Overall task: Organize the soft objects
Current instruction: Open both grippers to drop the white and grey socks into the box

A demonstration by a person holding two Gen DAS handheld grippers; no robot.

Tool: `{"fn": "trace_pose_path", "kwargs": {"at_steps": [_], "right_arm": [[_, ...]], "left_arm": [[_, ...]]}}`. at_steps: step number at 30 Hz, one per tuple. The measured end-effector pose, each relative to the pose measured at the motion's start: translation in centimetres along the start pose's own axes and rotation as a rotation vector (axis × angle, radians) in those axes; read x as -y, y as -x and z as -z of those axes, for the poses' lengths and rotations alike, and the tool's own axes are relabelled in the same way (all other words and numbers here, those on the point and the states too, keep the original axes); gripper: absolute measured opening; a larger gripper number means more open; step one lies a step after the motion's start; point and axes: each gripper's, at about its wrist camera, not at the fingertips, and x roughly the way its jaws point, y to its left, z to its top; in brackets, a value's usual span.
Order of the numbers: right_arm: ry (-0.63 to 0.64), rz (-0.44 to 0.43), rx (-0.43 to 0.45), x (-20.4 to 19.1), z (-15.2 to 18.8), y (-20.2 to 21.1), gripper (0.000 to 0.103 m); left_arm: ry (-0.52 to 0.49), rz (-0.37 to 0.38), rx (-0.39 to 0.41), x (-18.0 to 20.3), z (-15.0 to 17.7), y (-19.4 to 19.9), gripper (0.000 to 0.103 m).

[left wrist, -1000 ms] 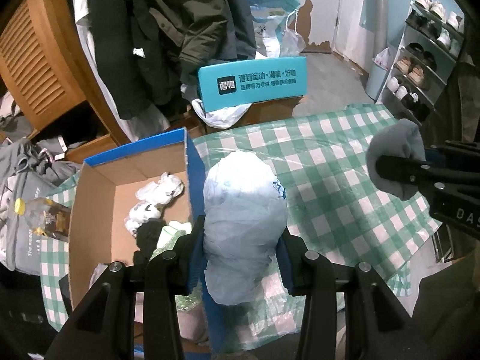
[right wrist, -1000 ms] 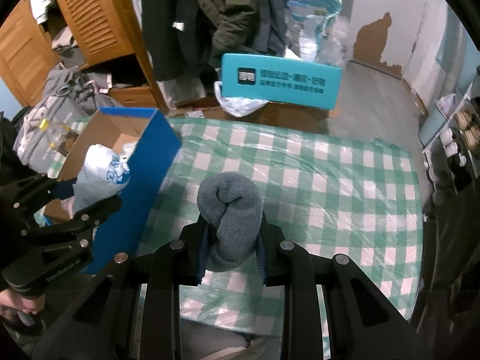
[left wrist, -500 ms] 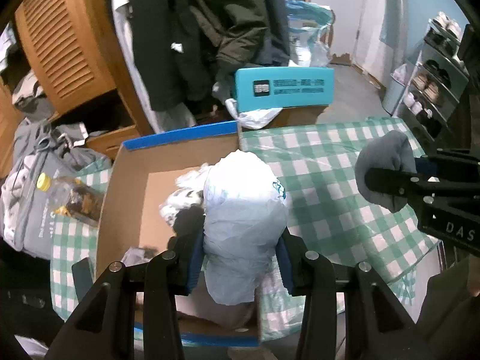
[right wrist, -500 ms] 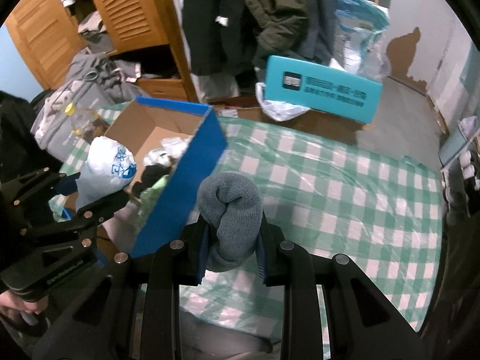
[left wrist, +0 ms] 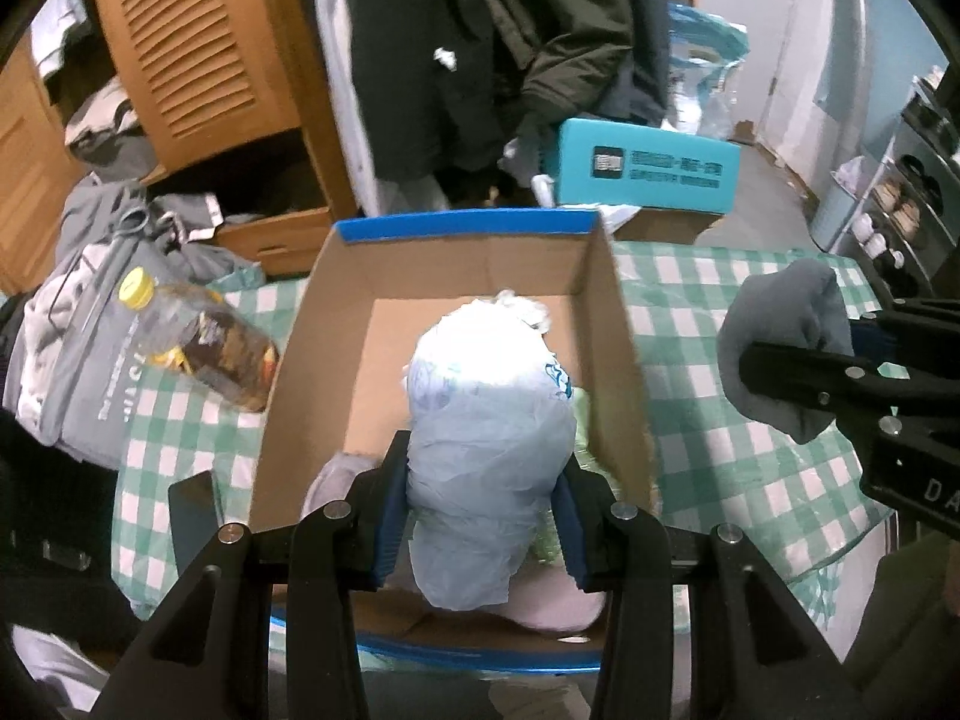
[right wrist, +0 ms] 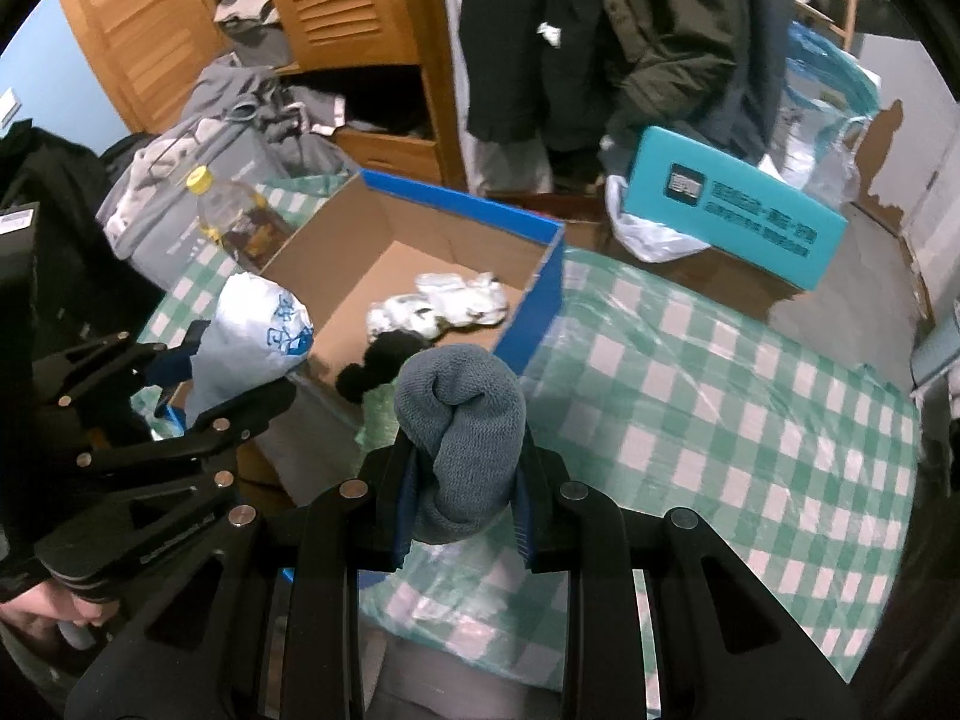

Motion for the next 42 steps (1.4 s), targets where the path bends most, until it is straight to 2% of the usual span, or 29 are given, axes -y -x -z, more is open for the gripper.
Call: {"fn": "trace_pose_path", "kwargs": {"at_steps": [18, 21, 24, 27, 29, 30, 33, 42], "right_arm": [[0.040, -0.057, -0.072, -3.8, -1.6, -4.7, 0.024], [0.041, -0.062, -0.083, -4.0, -1.7, -5.2, 0.029], [0.038, -0.053, -0.088, -4.0, -1.6, -5.5, 0.030], [0.034, -0.050, -0.089, -3.9, -1.6, -5.5, 0.037], [0.037, -0.048, -0.084, -3.9, -1.6, -5.3, 0.041], [0.039, -0.048, -0.081, -3.9, -1.6, -5.2, 0.045], [0.043, -0.045, -0.068, -3.8, -1.6, -4.7, 0.056], [0.023, 0.011, -0.027, -2.5, -1.2, -2.6, 0.068]], "left_arm": [[0.098, -0.036, -0.062, -4.6, 1.0, -2.5, 0.045], [0.108, -0.035, -0.070, -4.9, 1.0, -2.8, 0.045], [0.113, -0.040, -0.073, -4.9, 1.1, -2.8, 0.048], [0.114, -0.043, -0.076, -5.0, 1.1, -2.8, 0.050], [0.113, -0.052, -0.079, -5.0, 1.2, -2.8, 0.057], [0.112, -0.056, -0.076, -5.0, 1.1, -2.7, 0.061], [0.109, -0.060, -0.068, -5.0, 1.2, -2.4, 0.064], [0.095, -0.072, -0.040, -4.6, 1.2, -0.7, 0.078]]}}
